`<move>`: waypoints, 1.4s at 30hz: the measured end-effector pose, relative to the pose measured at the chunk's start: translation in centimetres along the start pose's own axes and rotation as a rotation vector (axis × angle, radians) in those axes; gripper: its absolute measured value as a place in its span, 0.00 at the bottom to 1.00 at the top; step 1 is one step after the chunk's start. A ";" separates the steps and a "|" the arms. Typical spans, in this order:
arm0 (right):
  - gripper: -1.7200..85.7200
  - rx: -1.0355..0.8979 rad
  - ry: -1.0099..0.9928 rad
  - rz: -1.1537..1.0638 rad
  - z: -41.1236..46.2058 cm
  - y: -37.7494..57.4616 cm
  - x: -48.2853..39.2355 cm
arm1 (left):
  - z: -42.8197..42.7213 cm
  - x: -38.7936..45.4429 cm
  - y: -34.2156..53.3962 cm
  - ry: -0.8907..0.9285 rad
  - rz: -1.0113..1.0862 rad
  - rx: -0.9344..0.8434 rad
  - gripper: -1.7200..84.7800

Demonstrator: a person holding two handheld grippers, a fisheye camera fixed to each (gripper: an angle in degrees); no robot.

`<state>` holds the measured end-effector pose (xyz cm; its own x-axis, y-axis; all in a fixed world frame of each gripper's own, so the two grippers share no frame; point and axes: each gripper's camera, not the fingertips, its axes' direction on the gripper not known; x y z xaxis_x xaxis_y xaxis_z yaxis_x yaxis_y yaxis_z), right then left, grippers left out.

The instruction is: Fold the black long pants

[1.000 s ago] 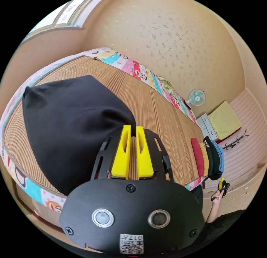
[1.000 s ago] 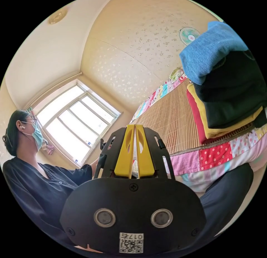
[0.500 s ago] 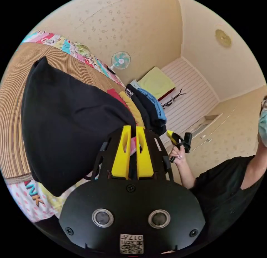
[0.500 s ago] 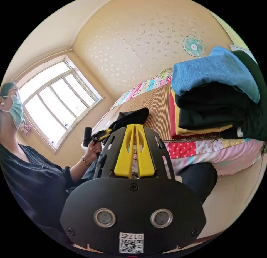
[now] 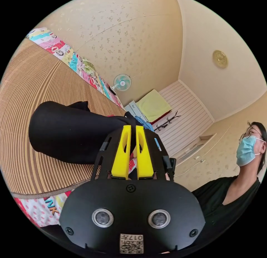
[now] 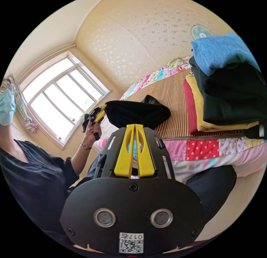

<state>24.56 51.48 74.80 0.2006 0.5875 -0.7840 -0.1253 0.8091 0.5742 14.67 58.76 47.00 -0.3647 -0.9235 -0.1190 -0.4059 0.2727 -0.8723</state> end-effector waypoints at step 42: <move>0.02 -0.065 -0.051 0.089 -1.4 -2.7 5.5 | 2.8 -0.2 11.5 -0.174 0.013 -0.123 0.06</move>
<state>24.65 52.50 68.63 0.2348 0.6571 -0.7163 -0.2069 0.7538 0.6237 12.44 61.30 35.63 -0.2249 -0.9493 -0.2195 -0.5051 0.3063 -0.8069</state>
